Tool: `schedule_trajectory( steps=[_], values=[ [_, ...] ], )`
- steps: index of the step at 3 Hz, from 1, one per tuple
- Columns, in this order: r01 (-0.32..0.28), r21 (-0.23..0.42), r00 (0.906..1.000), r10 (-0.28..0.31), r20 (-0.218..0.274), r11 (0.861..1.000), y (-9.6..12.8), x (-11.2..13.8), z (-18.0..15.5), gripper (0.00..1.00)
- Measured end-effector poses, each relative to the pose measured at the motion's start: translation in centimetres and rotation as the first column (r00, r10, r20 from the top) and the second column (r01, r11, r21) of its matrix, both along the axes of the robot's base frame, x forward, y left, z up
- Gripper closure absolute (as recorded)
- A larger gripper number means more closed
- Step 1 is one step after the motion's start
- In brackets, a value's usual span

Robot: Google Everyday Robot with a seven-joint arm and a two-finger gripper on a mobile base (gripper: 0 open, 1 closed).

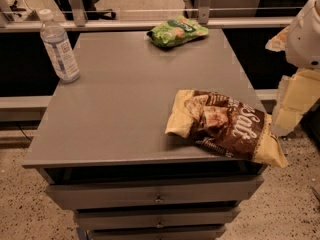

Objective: Move brown chip bag near green rice chip bag

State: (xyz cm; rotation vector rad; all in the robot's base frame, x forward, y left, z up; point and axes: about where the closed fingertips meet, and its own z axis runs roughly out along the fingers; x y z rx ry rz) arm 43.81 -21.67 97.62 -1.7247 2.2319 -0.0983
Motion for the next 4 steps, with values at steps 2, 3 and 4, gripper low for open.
schedule_trajectory(
  steps=[2,3,4],
  values=[
    [0.008,0.021,0.9999,-0.008,0.006,1.000,0.4,0.4,-1.4,0.00],
    [0.030,0.064,0.9995,-0.030,-0.008,0.998,1.2,1.4,-4.6,0.00],
    [0.053,0.093,0.9980,-0.050,-0.040,0.994,2.2,1.8,-6.1,0.00]
  ],
)
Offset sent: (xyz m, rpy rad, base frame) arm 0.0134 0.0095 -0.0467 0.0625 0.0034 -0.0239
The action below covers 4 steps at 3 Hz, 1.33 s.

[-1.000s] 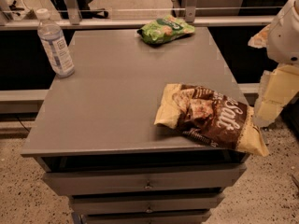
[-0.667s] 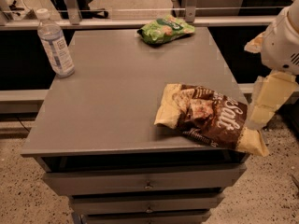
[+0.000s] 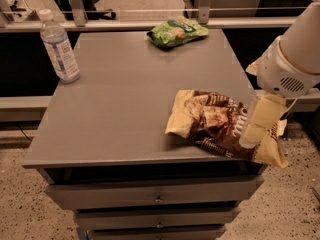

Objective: Move brown chip bag near green rice chip bag

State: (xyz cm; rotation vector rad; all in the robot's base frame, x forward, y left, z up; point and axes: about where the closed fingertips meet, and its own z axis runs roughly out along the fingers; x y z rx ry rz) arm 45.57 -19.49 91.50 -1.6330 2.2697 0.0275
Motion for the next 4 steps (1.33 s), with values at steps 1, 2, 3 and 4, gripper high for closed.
schedule_trajectory(
  steps=[1,2,3,4],
  values=[
    [0.020,0.033,0.9989,-0.019,-0.042,0.999,1.2,-0.1,-1.6,0.00],
    [0.039,0.062,0.9966,-0.034,-0.075,0.997,1.8,-0.1,-3.6,0.00],
    [0.056,0.092,0.9947,-0.048,-0.092,0.994,2.4,0.0,-5.4,0.18],
    [0.068,0.109,0.9950,-0.060,-0.080,0.992,2.4,0.3,-5.4,0.41]
  ],
)
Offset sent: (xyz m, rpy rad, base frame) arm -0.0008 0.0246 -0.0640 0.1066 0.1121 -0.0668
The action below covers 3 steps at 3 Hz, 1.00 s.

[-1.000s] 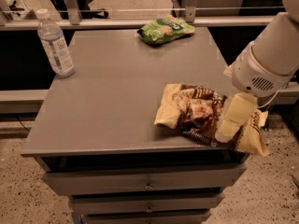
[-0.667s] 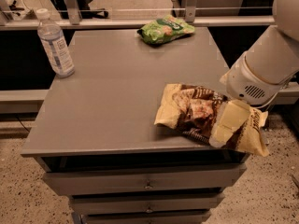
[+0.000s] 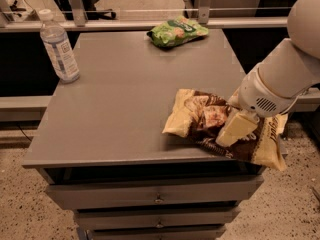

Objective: Move brown chip bag near green rice chip bag

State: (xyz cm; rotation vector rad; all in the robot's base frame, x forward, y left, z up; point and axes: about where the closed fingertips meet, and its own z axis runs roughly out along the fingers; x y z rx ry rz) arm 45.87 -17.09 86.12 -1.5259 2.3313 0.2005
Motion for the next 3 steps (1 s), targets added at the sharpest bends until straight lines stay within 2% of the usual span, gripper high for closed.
schedule_trajectory(
  steps=[1,2,3],
  values=[
    [0.018,0.003,0.9991,-0.018,0.037,1.000,-0.5,0.5,1.6,0.65],
    [0.046,-0.013,0.9928,-0.044,0.111,0.999,-1.9,1.2,5.1,0.88],
    [0.111,-0.044,0.9684,-0.098,0.229,0.993,-5.6,1.1,12.0,1.00]
  ],
)
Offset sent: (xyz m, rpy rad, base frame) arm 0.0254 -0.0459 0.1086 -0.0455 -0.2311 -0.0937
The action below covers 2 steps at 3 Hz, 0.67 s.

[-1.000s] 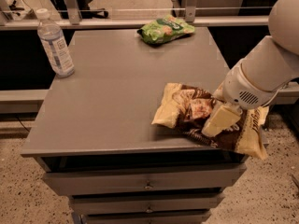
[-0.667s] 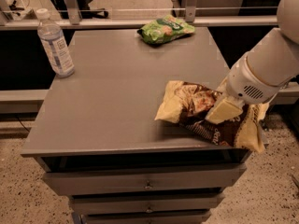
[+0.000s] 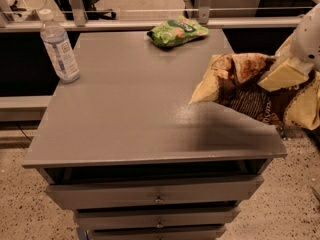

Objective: Move brown chip bag near green rice chip bag

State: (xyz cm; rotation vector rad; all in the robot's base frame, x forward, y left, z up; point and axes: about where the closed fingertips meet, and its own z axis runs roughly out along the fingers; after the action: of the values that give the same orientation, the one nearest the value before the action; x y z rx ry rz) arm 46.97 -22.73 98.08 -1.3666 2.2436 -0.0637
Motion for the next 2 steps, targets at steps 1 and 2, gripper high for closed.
schedule_trajectory(
  steps=[1,2],
  values=[
    [0.000,0.000,1.0000,0.000,0.000,1.000,0.0,0.0,0.0,1.00],
    [0.014,0.018,0.9989,-0.015,0.045,1.000,0.0,2.5,-0.2,1.00]
  ],
)
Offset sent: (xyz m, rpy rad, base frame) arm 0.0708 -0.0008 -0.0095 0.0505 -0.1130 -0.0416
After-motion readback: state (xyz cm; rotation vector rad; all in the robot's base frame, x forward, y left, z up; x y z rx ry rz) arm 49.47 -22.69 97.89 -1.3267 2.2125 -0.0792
